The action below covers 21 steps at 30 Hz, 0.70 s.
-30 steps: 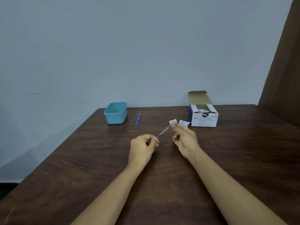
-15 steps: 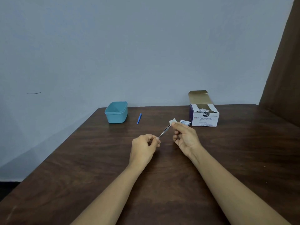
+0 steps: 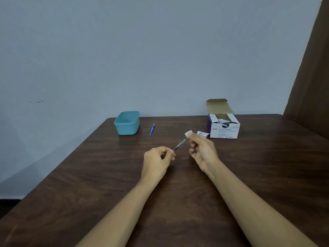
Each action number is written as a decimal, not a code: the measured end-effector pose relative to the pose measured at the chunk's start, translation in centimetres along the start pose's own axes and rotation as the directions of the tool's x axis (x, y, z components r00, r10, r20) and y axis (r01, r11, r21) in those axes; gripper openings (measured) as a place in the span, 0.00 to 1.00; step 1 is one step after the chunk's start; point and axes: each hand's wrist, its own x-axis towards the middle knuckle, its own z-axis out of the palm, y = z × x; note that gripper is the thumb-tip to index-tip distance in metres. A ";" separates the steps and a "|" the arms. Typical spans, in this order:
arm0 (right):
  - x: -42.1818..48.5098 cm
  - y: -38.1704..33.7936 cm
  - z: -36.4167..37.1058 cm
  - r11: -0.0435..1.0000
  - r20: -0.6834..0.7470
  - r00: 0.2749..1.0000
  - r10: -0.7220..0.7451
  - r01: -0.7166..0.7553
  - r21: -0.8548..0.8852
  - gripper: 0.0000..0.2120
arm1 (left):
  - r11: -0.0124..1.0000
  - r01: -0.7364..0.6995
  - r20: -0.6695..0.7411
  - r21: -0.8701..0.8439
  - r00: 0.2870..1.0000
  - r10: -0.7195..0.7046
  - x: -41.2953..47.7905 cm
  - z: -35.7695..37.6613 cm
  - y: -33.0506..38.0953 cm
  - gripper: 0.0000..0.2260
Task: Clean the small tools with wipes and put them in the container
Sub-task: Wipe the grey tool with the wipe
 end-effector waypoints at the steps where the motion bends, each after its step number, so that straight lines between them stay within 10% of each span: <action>1: 0.0 0.0 0.0 1.000 0.005 1.000 0.001 -0.001 -0.005 0.02 | 1.000 0.000 -0.003 0.000 1.000 0.000 0.0 0.0 0.0 0.08; 21: -0.1 0.2 0.3 1.000 -0.042 0.999 -0.014 0.013 -0.006 0.03 | 1.000 -0.016 -0.012 -0.008 1.000 0.016 0.1 0.0 0.0 0.08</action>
